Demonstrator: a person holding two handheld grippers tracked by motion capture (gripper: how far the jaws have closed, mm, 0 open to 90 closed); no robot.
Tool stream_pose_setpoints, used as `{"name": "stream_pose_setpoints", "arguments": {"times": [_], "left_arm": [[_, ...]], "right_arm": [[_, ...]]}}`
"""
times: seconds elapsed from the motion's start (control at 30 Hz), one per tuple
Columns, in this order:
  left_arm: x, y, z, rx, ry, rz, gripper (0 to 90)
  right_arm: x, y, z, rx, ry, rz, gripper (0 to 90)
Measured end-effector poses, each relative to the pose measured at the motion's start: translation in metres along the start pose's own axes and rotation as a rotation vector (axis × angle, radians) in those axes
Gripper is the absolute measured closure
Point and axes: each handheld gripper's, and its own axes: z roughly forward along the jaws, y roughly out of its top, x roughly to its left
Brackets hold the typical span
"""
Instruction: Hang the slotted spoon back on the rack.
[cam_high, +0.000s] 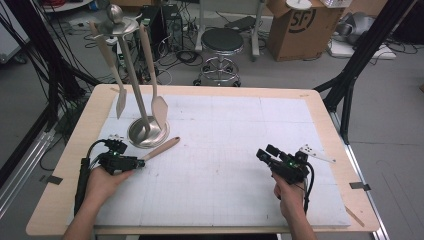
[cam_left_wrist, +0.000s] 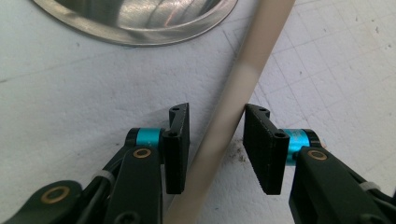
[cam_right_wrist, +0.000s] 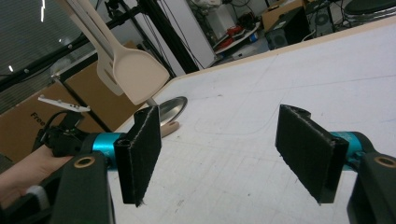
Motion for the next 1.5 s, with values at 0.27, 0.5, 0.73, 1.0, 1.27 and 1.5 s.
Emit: {"name": "stream_pose_setpoints", "arguments": {"times": [0.27, 0.5, 0.73, 1.0, 1.27, 1.5], "left_arm": [[0.000, -0.002, 0.000, -0.020, 0.008, 0.003, 66.3], [-0.003, -0.003, 0.000, -0.033, 0.025, 0.043, 68.4], [-0.001, 0.000, -0.004, -0.011, -0.013, 0.004, 68.9], [-0.006, 0.004, -0.005, 0.034, -0.005, -0.010, 70.8], [-0.013, 0.007, -0.002, 0.052, -0.023, -0.005, 77.1], [-0.020, 0.004, 0.004, 0.061, -0.009, 0.020, 70.2]], "right_arm": [[0.000, 0.000, 0.000, -0.002, -0.001, -0.002, 30.7], [-0.001, 0.000, 0.000, 0.001, -0.004, -0.006, 30.8], [-0.002, -0.001, 0.001, 0.000, -0.009, 0.004, 30.7], [-0.002, -0.002, 0.002, 0.004, -0.012, 0.010, 30.8], [-0.003, -0.001, 0.001, -0.003, -0.010, 0.015, 30.8], [-0.004, -0.001, 0.000, -0.010, -0.009, 0.021, 30.9]]}}
